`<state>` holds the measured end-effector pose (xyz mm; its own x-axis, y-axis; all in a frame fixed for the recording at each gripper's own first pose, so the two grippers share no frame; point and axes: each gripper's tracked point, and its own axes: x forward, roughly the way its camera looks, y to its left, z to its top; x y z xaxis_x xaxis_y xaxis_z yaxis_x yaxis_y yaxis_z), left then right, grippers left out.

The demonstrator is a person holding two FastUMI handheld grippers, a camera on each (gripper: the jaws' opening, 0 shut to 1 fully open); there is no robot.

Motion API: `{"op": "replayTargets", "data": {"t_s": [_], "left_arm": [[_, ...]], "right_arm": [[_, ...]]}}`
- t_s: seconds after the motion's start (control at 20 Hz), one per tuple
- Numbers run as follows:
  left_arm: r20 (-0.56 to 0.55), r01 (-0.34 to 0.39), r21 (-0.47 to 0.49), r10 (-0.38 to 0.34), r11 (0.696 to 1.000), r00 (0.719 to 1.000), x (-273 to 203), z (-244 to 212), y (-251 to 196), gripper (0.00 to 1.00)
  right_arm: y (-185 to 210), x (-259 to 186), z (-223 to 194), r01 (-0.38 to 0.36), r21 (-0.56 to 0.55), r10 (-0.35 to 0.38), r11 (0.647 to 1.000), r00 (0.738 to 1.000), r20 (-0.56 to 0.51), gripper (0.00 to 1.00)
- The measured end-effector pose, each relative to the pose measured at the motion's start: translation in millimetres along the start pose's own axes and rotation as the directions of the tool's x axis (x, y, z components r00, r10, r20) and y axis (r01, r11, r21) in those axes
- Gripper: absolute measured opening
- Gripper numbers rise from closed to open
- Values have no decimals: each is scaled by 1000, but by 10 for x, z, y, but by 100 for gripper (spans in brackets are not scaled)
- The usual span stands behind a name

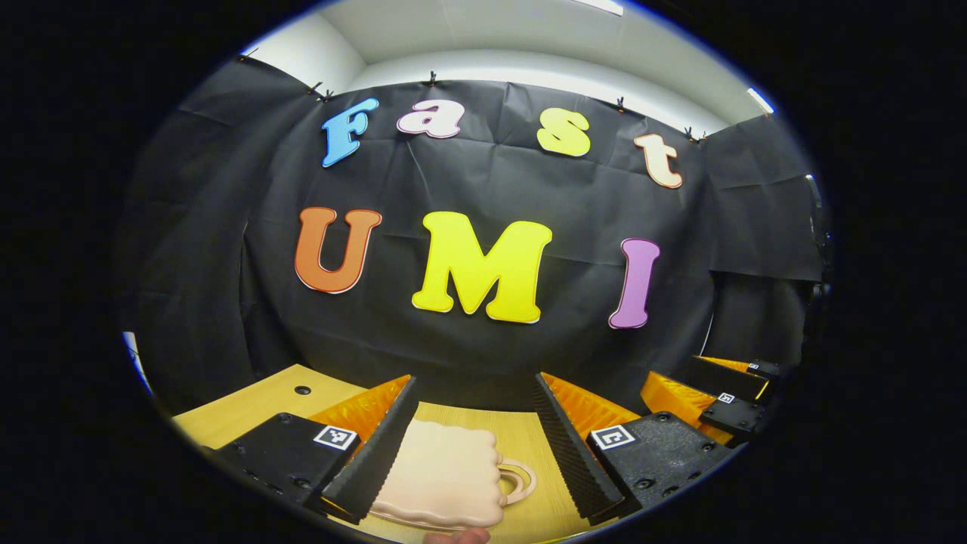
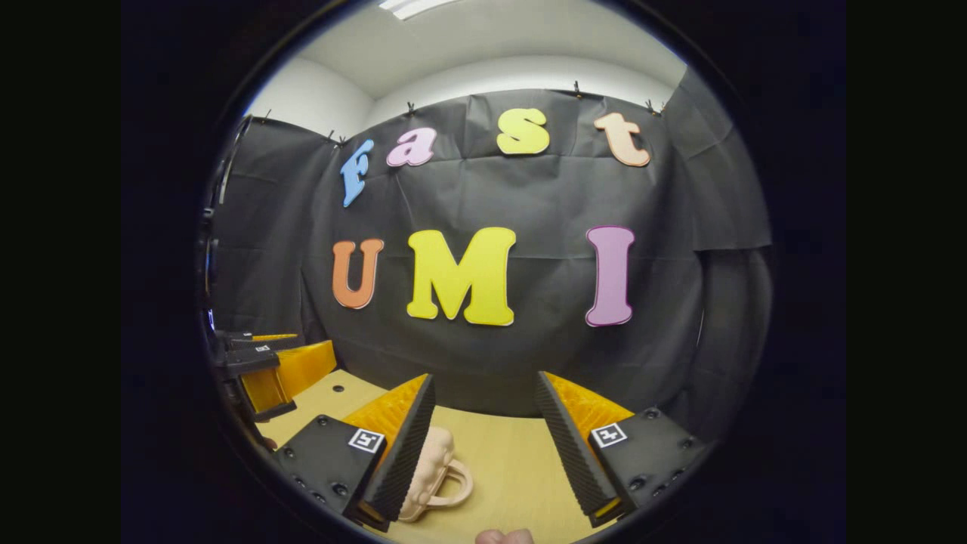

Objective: First open the suitcase, pack the skin care products into it, and then close the suitcase.

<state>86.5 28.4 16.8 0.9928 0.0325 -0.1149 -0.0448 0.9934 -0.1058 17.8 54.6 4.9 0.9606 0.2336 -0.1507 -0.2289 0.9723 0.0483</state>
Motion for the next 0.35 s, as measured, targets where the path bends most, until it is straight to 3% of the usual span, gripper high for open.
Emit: {"op": "replayTargets", "data": {"t_s": [0.1, 0.15, 0.3, 0.35], "left_arm": [[-12, -7, -1, 7, 1000, 1000, -17, -31, 27, 96], [-16, -13, -1, 13, 1000, 1000, -31, -31, 53, 96], [-20, -20, -10, 20, 1000, 1000, -42, -41, 84, 96], [-30, -20, -15, 20, 1000, 999, -38, -59, 88, 96]], "right_arm": [[67, 10, -10, -17, 1, 17, 1000, 1000, -6, 77], [92, 11, -16, -24, -1, 24, 1000, 1000, -7, 81], [152, -6, -32, -40, 2, 40, 999, 999, -6, 80], [164, -9, -43, -44, 4, 44, 999, 999, -9, 77]]}}
